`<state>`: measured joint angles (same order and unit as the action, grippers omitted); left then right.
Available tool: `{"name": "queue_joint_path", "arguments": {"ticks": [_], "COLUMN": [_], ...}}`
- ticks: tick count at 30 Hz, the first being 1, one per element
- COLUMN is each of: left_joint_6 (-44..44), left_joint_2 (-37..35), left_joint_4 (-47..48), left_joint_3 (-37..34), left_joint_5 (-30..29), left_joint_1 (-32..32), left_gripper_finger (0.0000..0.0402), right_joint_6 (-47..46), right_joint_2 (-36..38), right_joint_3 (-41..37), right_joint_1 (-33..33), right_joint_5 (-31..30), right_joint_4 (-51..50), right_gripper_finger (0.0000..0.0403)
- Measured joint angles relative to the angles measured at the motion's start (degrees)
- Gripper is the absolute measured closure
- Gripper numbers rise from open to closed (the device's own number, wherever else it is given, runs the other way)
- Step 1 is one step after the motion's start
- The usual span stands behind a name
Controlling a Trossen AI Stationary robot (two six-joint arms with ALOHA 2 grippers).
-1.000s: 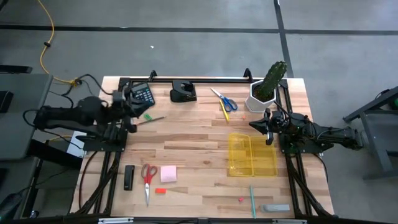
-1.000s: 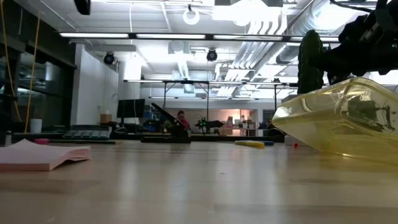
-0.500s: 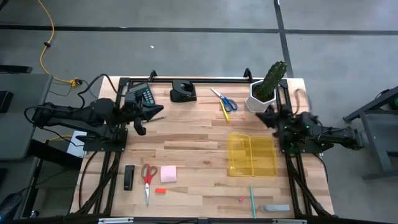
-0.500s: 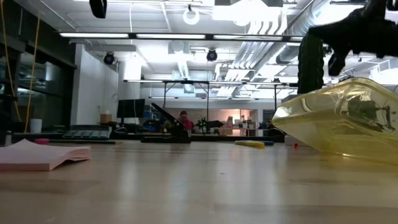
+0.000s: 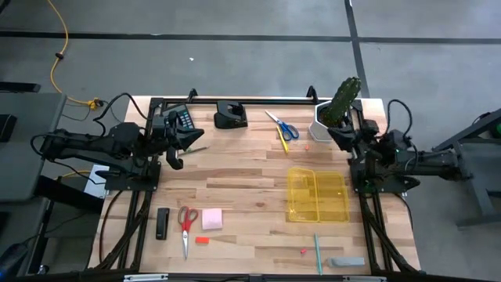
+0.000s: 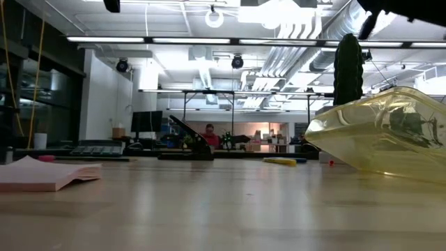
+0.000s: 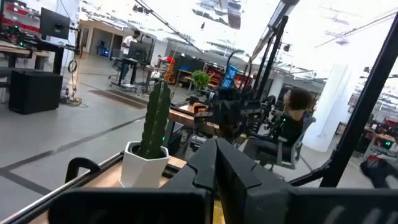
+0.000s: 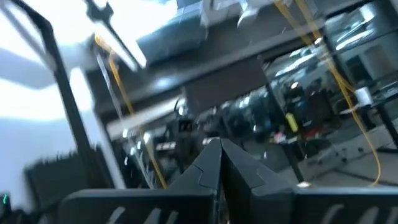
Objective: Pack school essentials
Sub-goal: Put the red scissors into the yellow box
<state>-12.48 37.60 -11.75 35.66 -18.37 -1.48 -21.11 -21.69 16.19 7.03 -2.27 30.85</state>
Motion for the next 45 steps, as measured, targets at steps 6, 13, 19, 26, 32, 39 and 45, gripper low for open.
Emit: {"name": "queue_joint_path", "arguments": {"ticks": [6, 13, 19, 26, 32, 39, 45], "left_joint_6": [2.17, 2.19, 1.98, -5.87, -12.49, -15.55, -20.62], "left_joint_2": [0.0, 0.0, 2.02, 11.35, 18.37, 25.22, 32.53], "left_joint_4": [3.93, 5.06, 17.19, 49.23, 66.31, 68.77, 67.05], "left_joint_3": [0.0, 0.0, 4.54, 18.43, 19.22, 12.17, 7.88], "left_joint_5": [0.02, 2.46, 1.28, 8.08, 14.88, 17.99, 17.72], "left_joint_1": [0.0, 0.01, 0.12, 3.6, 9.87, 20.54, 25.04], "left_gripper_finger": [0.0401, 0.0401, 0.0374, 0.029, 0.0235, 0.0225, 0.0225], "right_joint_6": [1.66, 1.9, 0.46, 0.36, 0.54, 0.59, 0.59], "right_joint_2": [-10.65, -14.82, -14.65, -14.75, -14.75, -14.78, -14.78], "right_joint_3": [7.16, 10.03, 10.37, 10.37, 10.37, 10.37, 10.37], "right_joint_1": [-0.02, -0.02, -0.02, -0.02, -0.02, -0.02, -0.02], "right_joint_5": [8.97, 9.27, 8.9, 8.85, 7.9, 7.87, 7.81], "right_joint_4": [-5.4, -5.44, -5.15, -5.35, -5.37, -6.26, -7.13], "right_gripper_finger": [0.0402, 0.0402, 0.0402, 0.0402, 0.0402, 0.0402, 0.0402]}}
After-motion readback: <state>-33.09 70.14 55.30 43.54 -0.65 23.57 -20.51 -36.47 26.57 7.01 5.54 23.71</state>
